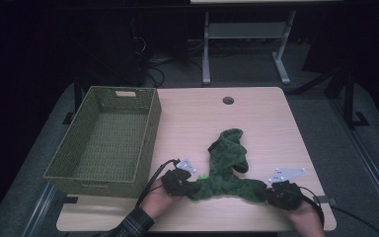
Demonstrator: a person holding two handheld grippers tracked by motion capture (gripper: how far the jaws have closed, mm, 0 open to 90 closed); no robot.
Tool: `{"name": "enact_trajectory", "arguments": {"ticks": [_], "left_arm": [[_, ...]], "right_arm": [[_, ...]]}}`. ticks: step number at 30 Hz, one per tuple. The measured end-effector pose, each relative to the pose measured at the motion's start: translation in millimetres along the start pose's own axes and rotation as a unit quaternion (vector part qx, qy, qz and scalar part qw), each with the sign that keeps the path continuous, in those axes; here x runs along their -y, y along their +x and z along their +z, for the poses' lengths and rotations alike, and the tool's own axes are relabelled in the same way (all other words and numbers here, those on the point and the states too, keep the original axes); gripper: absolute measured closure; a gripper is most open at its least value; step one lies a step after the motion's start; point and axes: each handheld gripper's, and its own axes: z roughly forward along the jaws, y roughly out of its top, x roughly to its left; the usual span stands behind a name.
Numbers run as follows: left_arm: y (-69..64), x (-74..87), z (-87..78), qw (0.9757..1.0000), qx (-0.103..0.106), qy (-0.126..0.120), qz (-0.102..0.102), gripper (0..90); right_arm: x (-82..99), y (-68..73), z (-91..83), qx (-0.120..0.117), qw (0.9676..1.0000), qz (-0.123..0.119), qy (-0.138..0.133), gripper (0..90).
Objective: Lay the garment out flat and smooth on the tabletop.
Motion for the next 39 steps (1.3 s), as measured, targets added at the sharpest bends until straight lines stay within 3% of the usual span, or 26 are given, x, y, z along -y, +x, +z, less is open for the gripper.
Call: {"name": "enact_trajectory", "arguments": {"ticks": [1, 6, 16, 26, 34, 39], "left_arm": [[1.0, -2.8, -3.8, 1.0, -0.003, 0.0, 0.009, 86.2], [1.5, -12.9, -16.1, 0.9994, -0.013, -0.033, 0.004, 78.3], [14.7, -38.1, -23.6, 0.9981, -0.024, -0.057, 0.006, 60.1], [33.3, -72.8, -28.4, 0.9953, -0.047, -0.083, 0.016, 51.6], [43.3, -97.6, -15.1, 0.9952, -0.049, -0.082, 0.026, 45.7], [50.9, -113.3, 0.8, 0.9959, -0.042, -0.074, 0.03, 44.9]], "right_arm": [[-0.6, -0.5, -1.6, 0.001, 0.9999, -0.001, -0.011, 88.1], [-6.0, -4.8, -13.2, 0.007, 0.9988, 0.002, -0.049, 81.6], [-20.2, -23.2, -16.9, 0.036, 0.9967, 0.016, -0.072, 66.4], [-28.3, -35.8, -6.1, 0.041, 0.9965, 0.029, -0.067, 57.9], [-36.5, -37.2, 7.5, 0.036, 0.9973, 0.032, -0.056, 48.4], [-39.2, -36.2, 14.9, 0.032, 0.9978, 0.03, -0.05, 47.8]]}}
